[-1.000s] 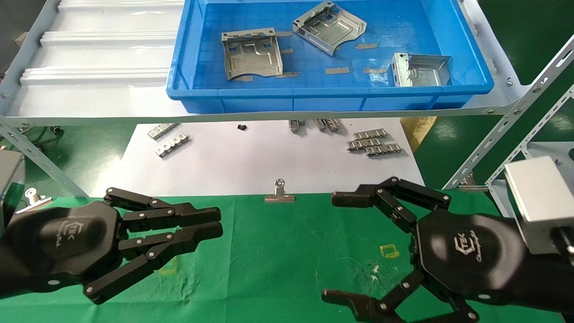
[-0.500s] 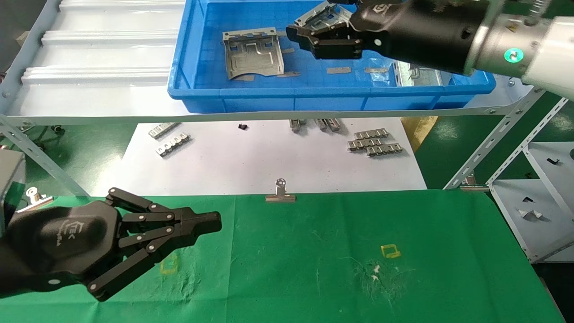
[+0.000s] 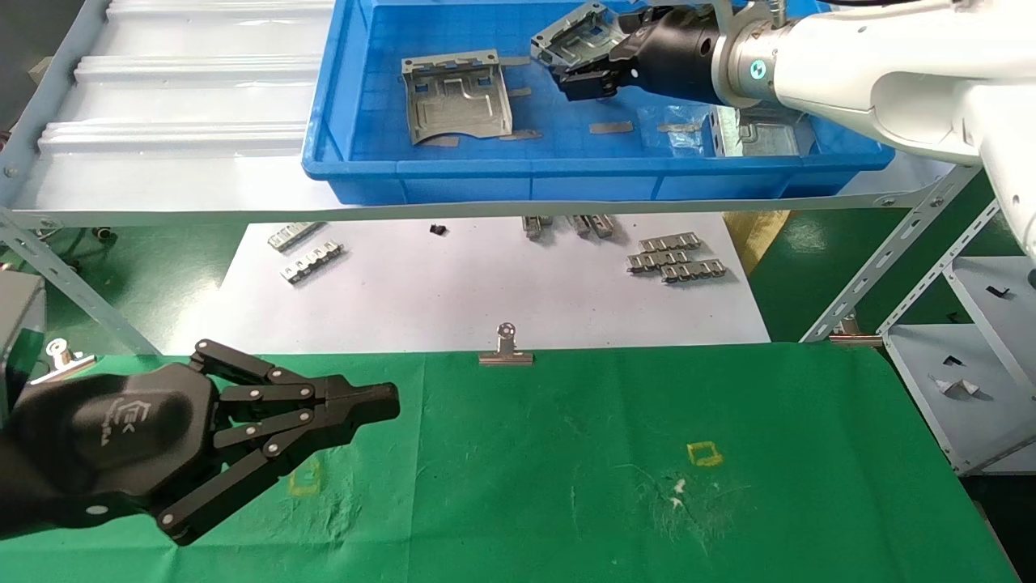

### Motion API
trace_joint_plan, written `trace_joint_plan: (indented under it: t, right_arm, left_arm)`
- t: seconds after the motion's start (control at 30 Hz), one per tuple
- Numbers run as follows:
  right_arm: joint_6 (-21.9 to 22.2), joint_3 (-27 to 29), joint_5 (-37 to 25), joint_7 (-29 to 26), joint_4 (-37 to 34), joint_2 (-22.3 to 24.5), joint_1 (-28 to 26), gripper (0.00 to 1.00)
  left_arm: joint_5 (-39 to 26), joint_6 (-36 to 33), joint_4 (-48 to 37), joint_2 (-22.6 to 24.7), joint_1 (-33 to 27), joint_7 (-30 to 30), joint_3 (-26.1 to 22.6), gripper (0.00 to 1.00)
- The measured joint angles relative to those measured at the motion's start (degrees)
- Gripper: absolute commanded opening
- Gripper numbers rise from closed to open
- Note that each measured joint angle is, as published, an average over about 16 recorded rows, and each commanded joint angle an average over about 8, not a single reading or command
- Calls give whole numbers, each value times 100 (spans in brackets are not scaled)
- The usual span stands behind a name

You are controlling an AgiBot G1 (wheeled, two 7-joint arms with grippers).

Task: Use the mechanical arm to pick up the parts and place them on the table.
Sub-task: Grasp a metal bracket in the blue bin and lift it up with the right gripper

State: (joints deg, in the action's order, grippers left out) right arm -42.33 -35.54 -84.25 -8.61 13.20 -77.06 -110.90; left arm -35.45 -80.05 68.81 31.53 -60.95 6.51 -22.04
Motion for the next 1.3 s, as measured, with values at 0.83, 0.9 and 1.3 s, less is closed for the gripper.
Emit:
trace_joint_plan:
  t: [0.83, 0.9, 1.3]
  right_arm:
    - [418, -984, 595, -750, 287, -115, 231, 0]
    - [376, -1044, 672, -775, 298, -110, 243, 0]
    - [230, -1273, 1072, -535, 225, -82, 199, 0]
  left_arm:
    - [0, 0, 0, 0, 0, 0, 0, 100]
    - [0, 0, 0, 0, 0, 0, 0, 100]
    - [0, 0, 0, 0, 0, 0, 0, 100]
